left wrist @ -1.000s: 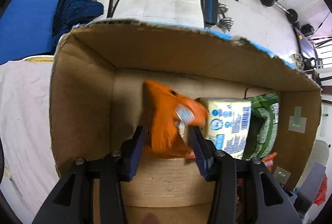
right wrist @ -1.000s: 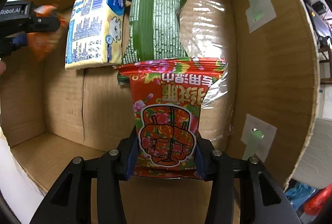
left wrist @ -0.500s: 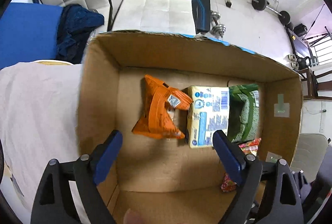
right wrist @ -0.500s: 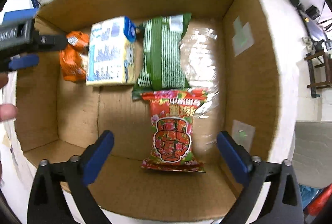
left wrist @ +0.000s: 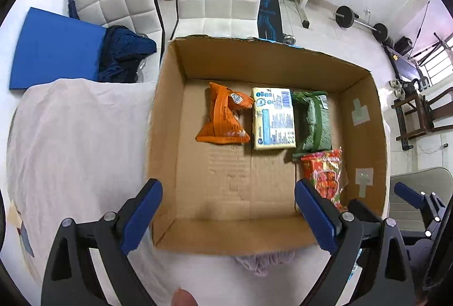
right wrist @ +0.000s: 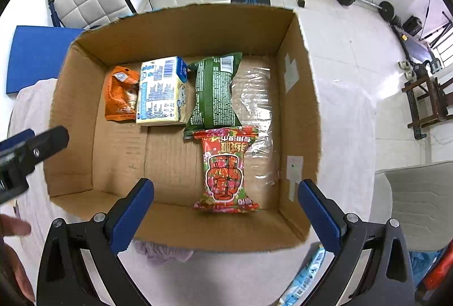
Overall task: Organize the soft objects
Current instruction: 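Withdraw both tools from the box toward the towel and stick pack, then grasp the lilac towel with the left tool while the right tool grasps the blue stick pack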
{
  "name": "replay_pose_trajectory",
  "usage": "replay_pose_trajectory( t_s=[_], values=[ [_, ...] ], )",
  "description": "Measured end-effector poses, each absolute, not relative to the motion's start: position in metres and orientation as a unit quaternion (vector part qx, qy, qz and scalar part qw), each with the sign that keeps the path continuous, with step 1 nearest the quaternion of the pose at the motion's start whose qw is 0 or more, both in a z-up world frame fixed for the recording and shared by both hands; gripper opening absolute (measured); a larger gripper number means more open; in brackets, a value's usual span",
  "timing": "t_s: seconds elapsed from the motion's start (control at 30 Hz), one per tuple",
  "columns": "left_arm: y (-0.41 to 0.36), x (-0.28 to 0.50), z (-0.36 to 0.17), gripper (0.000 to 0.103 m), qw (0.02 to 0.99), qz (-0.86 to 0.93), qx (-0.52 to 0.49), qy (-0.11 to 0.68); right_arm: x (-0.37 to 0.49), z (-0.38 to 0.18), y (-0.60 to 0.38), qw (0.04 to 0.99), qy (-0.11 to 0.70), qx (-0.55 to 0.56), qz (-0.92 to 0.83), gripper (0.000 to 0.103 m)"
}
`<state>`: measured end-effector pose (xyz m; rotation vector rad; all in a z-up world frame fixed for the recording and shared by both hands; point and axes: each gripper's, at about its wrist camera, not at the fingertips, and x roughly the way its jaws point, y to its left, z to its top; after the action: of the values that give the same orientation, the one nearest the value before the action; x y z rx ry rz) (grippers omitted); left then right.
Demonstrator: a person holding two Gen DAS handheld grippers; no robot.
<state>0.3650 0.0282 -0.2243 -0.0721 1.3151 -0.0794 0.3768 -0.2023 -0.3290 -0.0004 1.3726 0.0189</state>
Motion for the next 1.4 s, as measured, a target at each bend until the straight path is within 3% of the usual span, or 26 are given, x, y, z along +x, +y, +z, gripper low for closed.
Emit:
replay_pose_trajectory(
  t_s=[0.5, 0.83, 1.07, 1.4],
  values=[
    [0.01, 0.278, -0.141, 0.096, 0.845, -0.038, -0.02, 0.534, 0.295, -0.238, -0.208, 0.825, 0.565, 0.007, 0.016, 0.103],
    [0.007, 0.246, -0.116, 0.096, 0.855, -0.037, -0.043, 0.516, 0.26, -0.201, -0.218, 0.836, 0.546, 0.034, 0.035, 0.103],
    [0.002, 0.241, -0.167, 0.096, 0.823, -0.023, -0.05, 0.565, 0.241, -0.223, -0.257, 0.831, 0.552, 0.064, 0.002, 0.103],
    [-0.005, 0.25, -0.32, 0.095, 0.692, -0.034, -0.169, 0.701, 0.211, -0.351, -0.342, 0.729, 0.661, 0.153, -0.092, 0.103]
  ],
)
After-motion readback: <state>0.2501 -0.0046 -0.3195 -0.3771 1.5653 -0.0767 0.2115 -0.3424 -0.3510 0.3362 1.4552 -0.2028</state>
